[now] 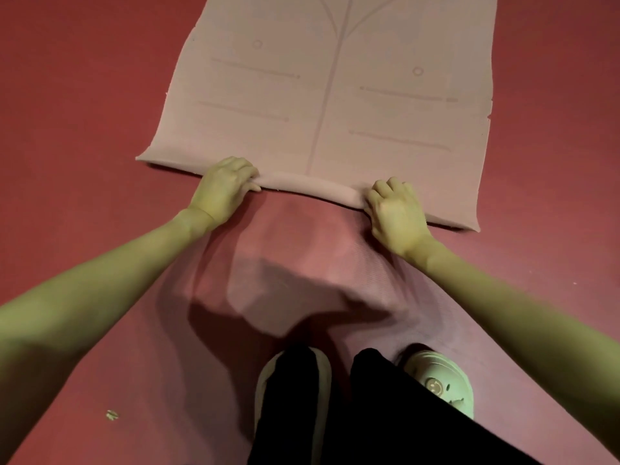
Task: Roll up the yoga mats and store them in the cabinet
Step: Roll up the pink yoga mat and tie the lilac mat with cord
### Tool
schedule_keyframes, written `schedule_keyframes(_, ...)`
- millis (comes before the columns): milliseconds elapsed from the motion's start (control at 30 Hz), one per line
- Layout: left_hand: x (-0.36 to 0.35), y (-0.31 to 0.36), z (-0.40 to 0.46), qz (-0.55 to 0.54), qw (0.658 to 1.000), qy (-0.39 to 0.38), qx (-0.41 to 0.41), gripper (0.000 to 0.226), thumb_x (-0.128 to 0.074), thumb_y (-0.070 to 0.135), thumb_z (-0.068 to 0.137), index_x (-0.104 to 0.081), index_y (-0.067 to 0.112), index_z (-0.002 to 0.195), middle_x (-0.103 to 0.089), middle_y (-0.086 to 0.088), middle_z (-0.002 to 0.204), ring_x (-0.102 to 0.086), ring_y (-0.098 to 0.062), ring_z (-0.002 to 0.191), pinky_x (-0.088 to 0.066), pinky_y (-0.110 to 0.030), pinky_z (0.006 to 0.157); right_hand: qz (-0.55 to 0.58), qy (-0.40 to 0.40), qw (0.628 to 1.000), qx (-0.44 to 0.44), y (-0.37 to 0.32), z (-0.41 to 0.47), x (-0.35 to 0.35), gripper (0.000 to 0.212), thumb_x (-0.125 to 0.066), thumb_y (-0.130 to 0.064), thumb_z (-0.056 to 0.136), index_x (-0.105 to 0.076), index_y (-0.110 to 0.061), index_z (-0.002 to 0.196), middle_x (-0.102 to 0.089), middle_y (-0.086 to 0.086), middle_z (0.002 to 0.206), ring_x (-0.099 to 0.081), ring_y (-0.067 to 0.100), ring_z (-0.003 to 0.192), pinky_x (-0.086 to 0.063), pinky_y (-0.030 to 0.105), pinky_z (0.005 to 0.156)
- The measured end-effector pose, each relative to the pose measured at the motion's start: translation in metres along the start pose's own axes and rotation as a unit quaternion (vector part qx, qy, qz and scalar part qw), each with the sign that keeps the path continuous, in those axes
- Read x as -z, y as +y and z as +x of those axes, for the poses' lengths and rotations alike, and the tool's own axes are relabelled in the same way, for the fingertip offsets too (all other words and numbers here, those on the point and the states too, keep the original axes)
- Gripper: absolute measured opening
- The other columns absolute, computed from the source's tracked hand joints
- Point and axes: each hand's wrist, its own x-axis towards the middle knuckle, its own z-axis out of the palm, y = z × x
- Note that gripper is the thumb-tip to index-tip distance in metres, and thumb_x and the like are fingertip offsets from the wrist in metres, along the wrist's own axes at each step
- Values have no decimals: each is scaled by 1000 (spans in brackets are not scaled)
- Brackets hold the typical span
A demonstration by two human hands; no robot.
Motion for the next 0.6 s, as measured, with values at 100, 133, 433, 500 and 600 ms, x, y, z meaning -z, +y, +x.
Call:
schedule_keyframes(100, -2, 6, -5, -58, 998, -3, 10, 22, -72, 20, 81, -68, 0, 89, -66, -13, 86, -61, -32, 78, -46, -37, 75, 27, -30, 999, 8, 3, -11, -1, 18, -71, -1, 61, -60, -5, 75, -57, 13, 77, -51, 34, 71, -33, 37, 60)
schedule_keyframes(133, -3, 10, -6, -85, 996, -7, 20, 22, -73, 20, 81, -69, 1, 89, -67, -12, 87, -61, -30, 79, -46, -34, 76, 42, -38, 998, 3, 5, -15, -1, 16, -70, 0, 63, -60, -4, 75, -58, 14, 77, -52, 36, 71, -36, 38, 59)
schedule_keyframes(433, 2, 16, 8, -218, 956, -105, 169, 16, -77, 16, 79, -77, 7, 92, -75, -8, 93, -66, -7, 81, -47, -14, 76, 110, -152, 980, -65, 16, -8, 8, 17, -56, -10, 89, -68, 0, 93, -65, 21, 99, -57, 41, 91, -42, 42, 79)
schedule_keyframes(500, 7, 15, 22, -221, 939, -147, 220, 18, -79, 16, 76, -78, 7, 92, -75, -7, 95, -63, -1, 83, -41, -2, 68, 138, -192, 968, -87, 19, 2, 14, 14, -56, -12, 90, -67, -2, 88, -67, 20, 96, -59, 40, 91, -42, 39, 75)
schedule_keyframes(600, 14, 15, 41, -211, 920, -190, 270, 21, -84, 17, 70, -78, 6, 87, -73, -4, 87, -61, -5, 80, -36, 4, 59, 155, -248, 949, -119, 22, 13, 23, 20, -61, -17, 89, -55, -9, 71, -62, 15, 83, -60, 37, 88, -35, 31, 66)
